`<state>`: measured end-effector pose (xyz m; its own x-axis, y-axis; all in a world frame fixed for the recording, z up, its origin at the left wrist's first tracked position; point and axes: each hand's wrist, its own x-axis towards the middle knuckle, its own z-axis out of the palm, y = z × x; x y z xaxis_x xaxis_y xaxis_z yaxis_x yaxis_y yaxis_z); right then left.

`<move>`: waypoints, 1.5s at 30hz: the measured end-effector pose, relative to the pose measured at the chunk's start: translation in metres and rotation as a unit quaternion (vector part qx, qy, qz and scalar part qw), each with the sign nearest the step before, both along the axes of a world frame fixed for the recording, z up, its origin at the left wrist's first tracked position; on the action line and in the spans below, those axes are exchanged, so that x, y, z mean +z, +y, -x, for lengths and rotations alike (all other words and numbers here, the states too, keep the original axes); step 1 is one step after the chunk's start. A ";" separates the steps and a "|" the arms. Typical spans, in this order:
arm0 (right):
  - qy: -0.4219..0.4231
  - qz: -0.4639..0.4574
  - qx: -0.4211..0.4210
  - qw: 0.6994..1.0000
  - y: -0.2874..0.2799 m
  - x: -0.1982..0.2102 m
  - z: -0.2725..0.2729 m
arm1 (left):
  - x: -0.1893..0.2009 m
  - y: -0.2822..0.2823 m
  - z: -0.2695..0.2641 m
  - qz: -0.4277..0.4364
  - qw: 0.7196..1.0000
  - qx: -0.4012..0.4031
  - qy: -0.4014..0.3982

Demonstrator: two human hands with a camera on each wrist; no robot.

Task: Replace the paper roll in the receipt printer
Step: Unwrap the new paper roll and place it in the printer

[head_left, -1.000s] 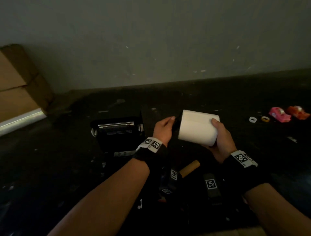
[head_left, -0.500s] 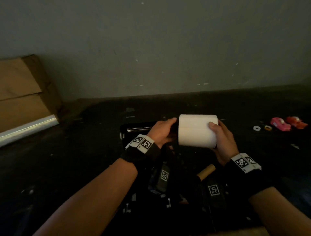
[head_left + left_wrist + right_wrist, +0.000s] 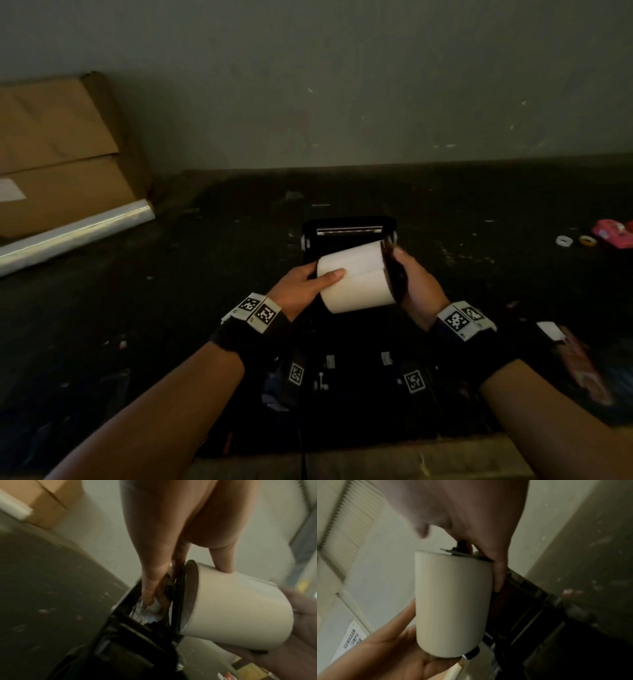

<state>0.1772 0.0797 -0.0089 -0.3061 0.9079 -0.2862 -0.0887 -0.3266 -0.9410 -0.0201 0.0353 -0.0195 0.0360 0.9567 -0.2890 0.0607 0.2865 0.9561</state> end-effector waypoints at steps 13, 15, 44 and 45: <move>-0.145 -0.179 -0.047 0.972 0.021 -0.036 0.005 | -0.027 0.006 0.008 -0.039 0.997 0.060 0.004; -0.216 -0.219 -0.035 0.951 0.028 -0.042 -0.001 | -0.028 0.009 0.008 -0.054 0.997 0.047 0.040; -0.489 -0.338 0.179 0.784 0.035 -0.087 -0.022 | -0.078 -0.003 -0.012 -0.079 0.950 0.034 0.300; -0.490 -0.340 0.183 0.781 0.034 -0.087 -0.022 | -0.079 -0.003 -0.012 -0.077 0.950 0.030 0.302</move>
